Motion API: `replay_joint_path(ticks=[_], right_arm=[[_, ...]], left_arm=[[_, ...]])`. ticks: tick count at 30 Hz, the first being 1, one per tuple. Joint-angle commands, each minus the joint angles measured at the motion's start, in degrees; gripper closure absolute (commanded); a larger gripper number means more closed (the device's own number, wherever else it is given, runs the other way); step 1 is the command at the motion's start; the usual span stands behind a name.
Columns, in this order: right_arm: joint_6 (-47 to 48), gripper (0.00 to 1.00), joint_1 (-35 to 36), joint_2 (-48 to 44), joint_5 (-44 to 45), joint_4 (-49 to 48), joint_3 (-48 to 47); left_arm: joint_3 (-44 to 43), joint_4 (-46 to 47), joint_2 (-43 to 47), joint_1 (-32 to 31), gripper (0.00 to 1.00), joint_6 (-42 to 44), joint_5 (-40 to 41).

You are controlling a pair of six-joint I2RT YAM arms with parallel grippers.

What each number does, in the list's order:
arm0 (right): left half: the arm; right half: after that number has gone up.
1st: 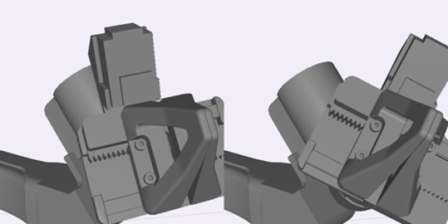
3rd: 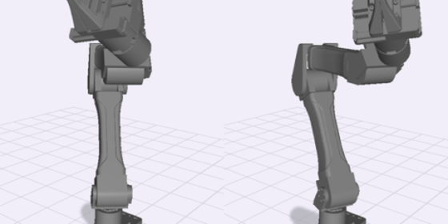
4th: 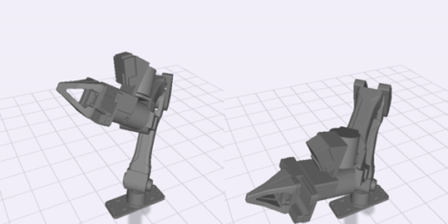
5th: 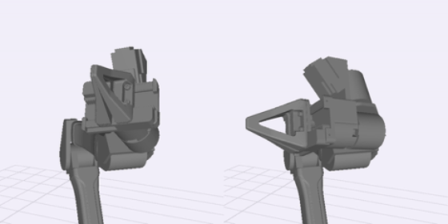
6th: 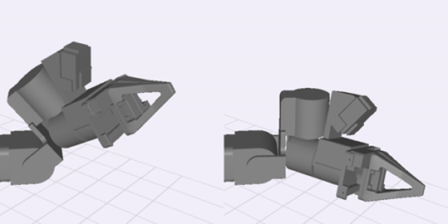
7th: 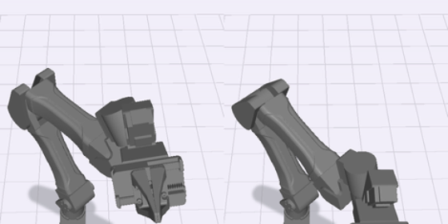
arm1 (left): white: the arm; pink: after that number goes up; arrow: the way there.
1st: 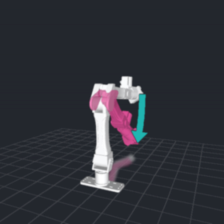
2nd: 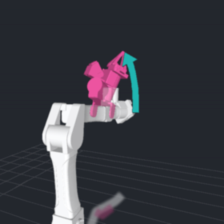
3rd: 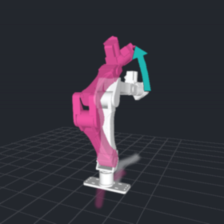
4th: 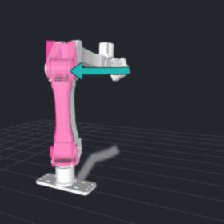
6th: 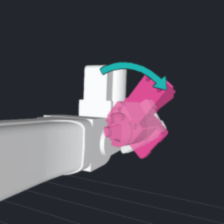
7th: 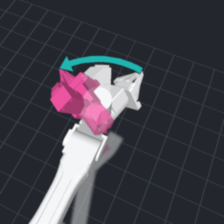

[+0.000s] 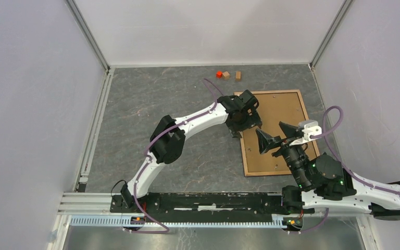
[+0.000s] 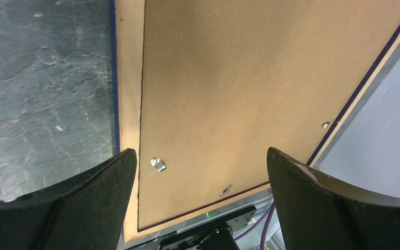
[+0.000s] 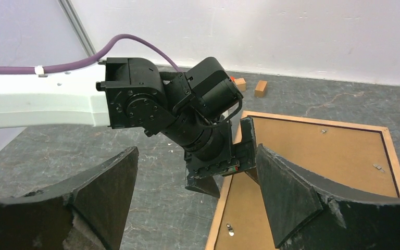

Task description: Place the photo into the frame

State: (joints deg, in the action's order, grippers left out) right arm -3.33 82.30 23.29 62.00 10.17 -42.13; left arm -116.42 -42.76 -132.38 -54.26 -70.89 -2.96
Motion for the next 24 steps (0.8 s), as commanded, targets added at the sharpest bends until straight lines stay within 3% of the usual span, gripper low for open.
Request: replay_joint_path(ticks=[1, 6, 9, 14, 20, 24], right_arm=[[-0.5, 0.12, 0.2, -1.0, 0.2, -2.2, 0.5], [0.3, 0.12, 0.3, -1.6, 0.1, -3.4, 1.7], [0.6, 0.12, 0.2, -2.0, 0.3, -3.0, 2.2], [2.0, 0.12, 0.2, -1.8, 3.6, -2.8, 2.7], [4.6, 0.12, 0.3, -1.3, 3.2, -1.6, 1.0], [4.4, 0.12, 0.2, -1.4, 3.4, 0.8, 0.5]], left_arm=[[-7.3, -10.1, 0.0, -0.4, 0.00, 1.3, 5.4], [-4.8, -12.1, 4.8, -0.3, 0.00, 10.1, 8.7], [4.2, -5.3, 10.6, 0.0, 0.00, 18.8, 10.9], [18.2, 8.6, 16.3, 0.7, 0.16, 25.7, 9.7], [9.3, 5.3, 6.6, 0.5, 0.44, 23.8, 9.5], [6.4, 4.4, 3.0, -0.4, 0.41, 21.6, 12.9]])
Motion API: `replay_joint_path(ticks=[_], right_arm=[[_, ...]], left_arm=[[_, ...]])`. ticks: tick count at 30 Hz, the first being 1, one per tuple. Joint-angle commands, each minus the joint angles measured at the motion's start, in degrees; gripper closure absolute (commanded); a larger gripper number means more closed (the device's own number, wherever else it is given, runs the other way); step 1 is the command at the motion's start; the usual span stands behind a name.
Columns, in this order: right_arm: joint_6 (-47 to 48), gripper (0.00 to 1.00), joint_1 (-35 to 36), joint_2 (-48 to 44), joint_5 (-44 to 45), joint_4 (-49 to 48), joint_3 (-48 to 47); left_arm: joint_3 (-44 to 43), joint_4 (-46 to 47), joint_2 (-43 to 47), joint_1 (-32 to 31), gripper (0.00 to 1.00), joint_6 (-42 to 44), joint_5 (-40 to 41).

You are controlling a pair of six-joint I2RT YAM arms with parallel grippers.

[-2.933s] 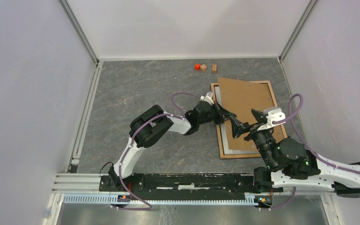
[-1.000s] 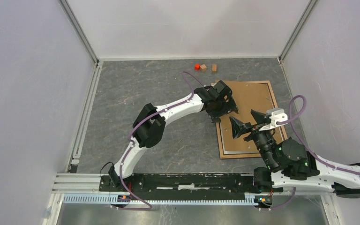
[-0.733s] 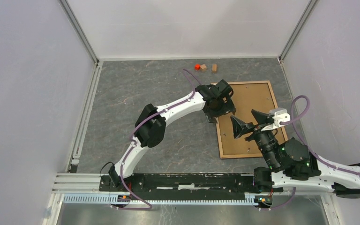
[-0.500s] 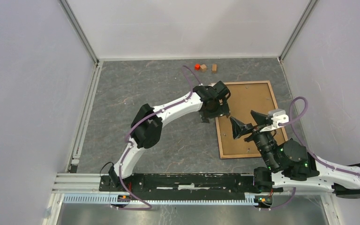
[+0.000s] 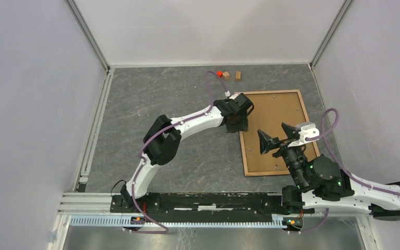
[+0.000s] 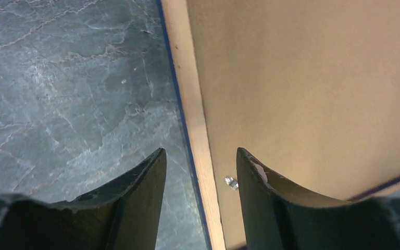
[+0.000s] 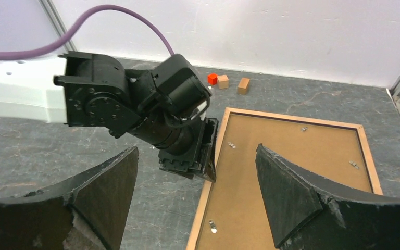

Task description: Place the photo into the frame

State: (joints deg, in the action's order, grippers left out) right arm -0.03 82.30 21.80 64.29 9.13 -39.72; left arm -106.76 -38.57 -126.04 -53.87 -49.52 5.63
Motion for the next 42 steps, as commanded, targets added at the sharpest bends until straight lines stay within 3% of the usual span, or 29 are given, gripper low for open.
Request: replay_joint_path(ticks=[1, 6, 10, 16, 21, 26, 33, 39, 42], right_arm=[[0.6, 0.12, 0.2, 0.1, 1.2, 2.8, -2.0], [-1.7, 0.12, 0.2, 0.1, 0.8, 4.6, -2.3], [-2.9, 0.12, 0.2, 1.0, -0.1, 4.6, -2.1], [-2.0, 0.11, 0.2, 4.1, 0.3, 1.5, 0.1], [3.4, 0.04, 0.1, 5.8, 5.3, -8.4, 5.8], [10.6, 0.03, -3.0, 8.0, 4.3, -25.3, 13.4], [-3.6, 0.02, -26.9, 25.6, -23.2, -19.4, 9.0], [-12.9, 0.02, -42.5, 43.2, -53.0, -24.6, 4.0], [-18.0, 0.10, -48.8, 52.4, -66.7, -27.5, -0.2]], left_arm=[[-3.9, 0.3, -4.2, -0.9, 0.40, 0.0, 4.4], [-8.0, -3.6, -8.5, -1.8, 0.41, -1.9, 7.1], [-7.3, -7.2, -9.8, -1.7, 0.52, -2.6, 8.8], [7.5, -3.3, -3.1, 0.5, 0.68, -1.9, 7.2], [25.1, 3.4, 6.9, 4.9, 0.69, 1.5, 3.5], [33.9, 4.6, 14.2, 10.3, 0.68, 10.0, -3.0], [41.2, 4.9, 20.0, 17.1, 0.67, 21.3, -11.0], [43.1, 5.4, 22.6, 19.2, 0.70, 27.8, -12.6], [44.4, 6.4, 23.8, 19.7, 0.73, 29.4, -10.8]])
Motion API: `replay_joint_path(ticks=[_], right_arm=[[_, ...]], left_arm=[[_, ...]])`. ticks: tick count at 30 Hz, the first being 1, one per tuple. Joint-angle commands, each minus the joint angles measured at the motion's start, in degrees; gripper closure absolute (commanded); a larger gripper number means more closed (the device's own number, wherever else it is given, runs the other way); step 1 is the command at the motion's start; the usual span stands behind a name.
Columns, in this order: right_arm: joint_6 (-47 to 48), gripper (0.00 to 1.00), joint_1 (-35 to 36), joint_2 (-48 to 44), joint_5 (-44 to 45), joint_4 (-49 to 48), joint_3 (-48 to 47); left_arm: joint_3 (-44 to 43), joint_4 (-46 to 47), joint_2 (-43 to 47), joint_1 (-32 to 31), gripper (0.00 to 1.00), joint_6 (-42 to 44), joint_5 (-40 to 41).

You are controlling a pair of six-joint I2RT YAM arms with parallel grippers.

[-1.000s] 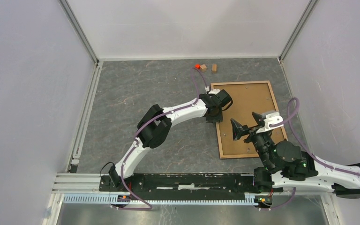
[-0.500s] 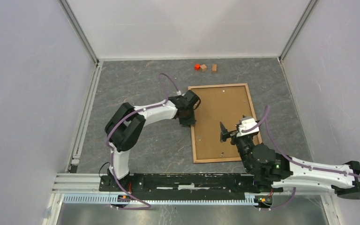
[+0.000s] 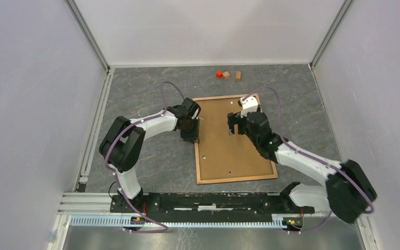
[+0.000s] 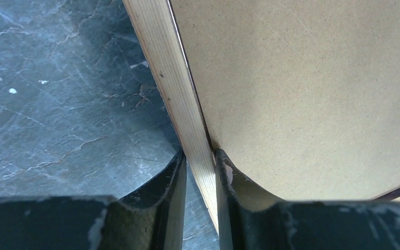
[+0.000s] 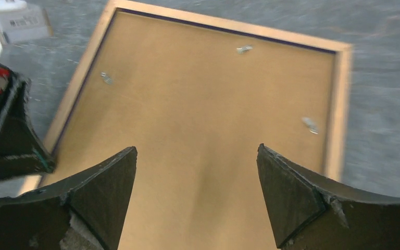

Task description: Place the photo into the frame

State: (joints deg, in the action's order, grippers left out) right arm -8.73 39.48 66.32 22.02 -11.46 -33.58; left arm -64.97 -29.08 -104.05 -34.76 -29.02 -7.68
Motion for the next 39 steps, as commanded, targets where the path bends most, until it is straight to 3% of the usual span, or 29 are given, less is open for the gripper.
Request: replay_joint_path(ticks=[1, 5, 7, 16, 21, 28, 39], right_arm=[[-11.7, 0.13, -7.4, 11.2, -28.8, -8.3, -7.5], [-21.0, 0.26, -12.2, 22.9, -41.4, -17.2, -10.9], [-22.7, 0.30, -12.9, 28.9, -44.8, -17.1, -15.1], [-25.4, 0.45, -11.5, 46.4, -46.8, -16.4, -29.1], [-21.6, 0.45, -8.0, 50.1, -40.9, -9.6, -34.2], [-19.7, 0.53, -6.2, 49.8, -32.0, -6.9, -33.2], [-23.7, 0.63, -6.0, 53.8, -38.9, -10.6, -33.1]], left_arm=[[3.2, -2.2, 2.1, 0.6, 0.73, 8.9, 2.5], [5.8, 3.0, 2.9, 0.7, 0.78, 8.5, 1.7], [5.8, 3.6, 2.9, 0.7, 0.80, 8.8, 1.7], [6.1, 5.9, 1.5, 0.7, 0.90, 9.4, 0.5], [7.1, 7.5, 2.0, 1.2, 0.95, 9.6, -1.1], [7.1, 7.7, 1.8, 1.7, 0.98, 9.5, -1.7], [6.7, 7.3, 1.3, 1.7, 0.98, 9.4, -1.4]])
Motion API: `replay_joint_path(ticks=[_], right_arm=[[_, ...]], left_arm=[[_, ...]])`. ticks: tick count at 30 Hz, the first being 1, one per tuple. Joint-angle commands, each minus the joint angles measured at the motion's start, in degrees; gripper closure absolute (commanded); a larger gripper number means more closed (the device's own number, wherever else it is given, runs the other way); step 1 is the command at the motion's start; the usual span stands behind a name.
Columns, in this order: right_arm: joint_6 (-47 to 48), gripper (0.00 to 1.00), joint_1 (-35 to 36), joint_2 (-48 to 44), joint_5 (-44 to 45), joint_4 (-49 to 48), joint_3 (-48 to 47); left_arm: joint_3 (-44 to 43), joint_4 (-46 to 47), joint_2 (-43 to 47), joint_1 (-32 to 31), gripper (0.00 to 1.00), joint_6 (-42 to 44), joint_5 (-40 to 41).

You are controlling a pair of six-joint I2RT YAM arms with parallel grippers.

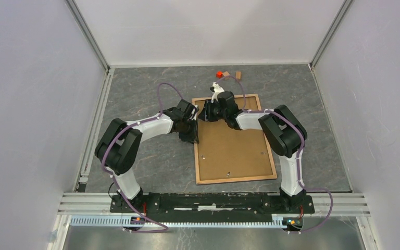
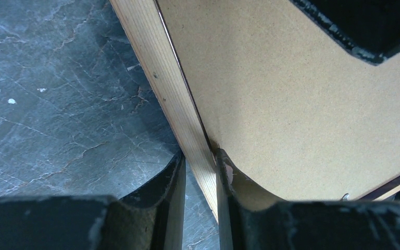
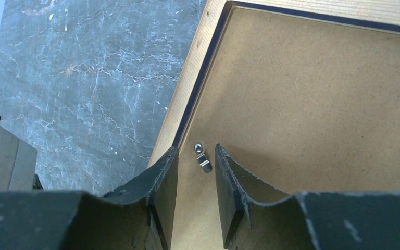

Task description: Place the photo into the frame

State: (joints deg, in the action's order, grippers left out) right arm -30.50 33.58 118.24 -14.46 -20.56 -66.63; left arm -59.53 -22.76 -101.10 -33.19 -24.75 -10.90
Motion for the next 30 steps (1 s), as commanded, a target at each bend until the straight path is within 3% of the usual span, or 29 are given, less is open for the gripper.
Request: replay_joint_path(ticks=[1, 11, 18, 20, 22, 24, 26, 30], right_arm=[[-2.7, 0.64, -0.1, 1.6, -3.1, -2.6, 0.7], [-15.1, 0.65, 0.4, 0.1, -6.2, -17.2, 9.0], [-14.5, 0.62, -0.2, -2.1, -6.6, -17.3, 10.0], [-10.6, 0.59, -2.0, -4.4, -6.3, -14.1, 10.7], [-4.0, 0.55, -3.7, -7.0, -6.7, -10.1, 11.0], [4.7, 0.49, -4.4, -7.6, -7.1, -1.2, 7.3], [11.4, 0.45, -4.4, -7.1, -6.5, 6.2, 3.8], [15.1, 0.45, -4.4, -7.7, -7.0, 6.4, 4.8]], left_arm=[[1.3, 1.0, -1.7, 0.1, 0.98, 5.2, 1.9], [0.9, 0.6, -1.9, 0.1, 0.98, 5.2, 1.8], [0.1, -0.3, -2.2, 0.1, 0.96, 5.2, 1.6], [0.4, -0.8, -0.9, 0.1, 0.86, 5.2, 1.7], [2.1, 0.4, 2.5, 0.4, 0.63, 3.8, 1.3], [4.1, 3.6, 6.0, 1.4, 0.49, 0.6, -2.4], [5.1, 6.8, 8.8, 2.6, 0.43, -3.5, -4.9], [4.9, 12.1, 10.3, 6.3, 0.40, -11.7, -8.0]])
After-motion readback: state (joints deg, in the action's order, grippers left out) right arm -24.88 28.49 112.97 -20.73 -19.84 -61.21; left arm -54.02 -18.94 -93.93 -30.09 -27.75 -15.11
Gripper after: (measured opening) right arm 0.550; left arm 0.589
